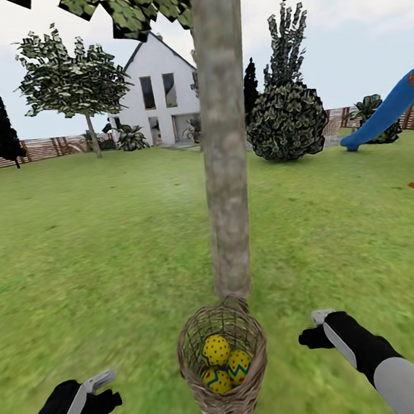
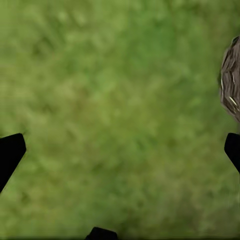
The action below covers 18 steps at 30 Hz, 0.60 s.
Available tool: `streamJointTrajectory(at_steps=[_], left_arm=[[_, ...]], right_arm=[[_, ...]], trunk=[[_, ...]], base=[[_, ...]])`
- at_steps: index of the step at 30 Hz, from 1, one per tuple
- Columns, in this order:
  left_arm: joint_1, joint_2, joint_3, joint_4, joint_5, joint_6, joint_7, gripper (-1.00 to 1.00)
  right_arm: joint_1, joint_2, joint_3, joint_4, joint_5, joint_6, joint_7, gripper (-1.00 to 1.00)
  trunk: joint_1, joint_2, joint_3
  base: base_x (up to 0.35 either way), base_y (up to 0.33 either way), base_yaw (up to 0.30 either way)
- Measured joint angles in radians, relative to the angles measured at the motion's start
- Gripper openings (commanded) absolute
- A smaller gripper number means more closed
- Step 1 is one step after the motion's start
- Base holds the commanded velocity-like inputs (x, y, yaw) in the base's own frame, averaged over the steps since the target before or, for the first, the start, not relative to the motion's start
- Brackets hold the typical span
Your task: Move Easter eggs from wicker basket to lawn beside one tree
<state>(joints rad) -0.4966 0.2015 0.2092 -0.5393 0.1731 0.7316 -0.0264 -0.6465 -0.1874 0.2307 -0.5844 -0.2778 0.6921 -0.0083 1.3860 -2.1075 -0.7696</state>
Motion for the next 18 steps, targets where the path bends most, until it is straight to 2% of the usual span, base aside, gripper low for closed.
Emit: streamJointTrajectory(at_steps=[9,16,17,18], left_arm=[[0.000,0.003,0.001,0.000,0.001,0.000,0.000,1.00],[0.000,0.059,0.006,-0.002,0.004,0.000,0.000,1.00],[0.000,0.082,0.007,-0.002,0.004,0.000,-0.001,1.00],[0.000,0.085,0.007,-0.002,0.008,0.000,-0.001,1.00]], right_arm=[[0.000,0.000,0.000,-0.002,0.000,0.000,0.000,1.00],[0.000,-0.001,0.000,-0.002,0.000,0.000,0.000,1.00],[0.000,-0.010,0.000,0.002,-0.001,0.002,0.001,1.00],[0.000,-0.025,0.000,0.009,-0.001,0.001,0.003,1.00]], trunk=[[0.000,0.000,0.000],[0.000,0.000,0.000],[0.000,0.000,0.000],[0.000,0.000,0.000]], base=[[-0.240,0.257,-0.001],[-0.152,0.293,0.000],[-0.121,0.301,0.000],[-0.117,0.301,0.000]])
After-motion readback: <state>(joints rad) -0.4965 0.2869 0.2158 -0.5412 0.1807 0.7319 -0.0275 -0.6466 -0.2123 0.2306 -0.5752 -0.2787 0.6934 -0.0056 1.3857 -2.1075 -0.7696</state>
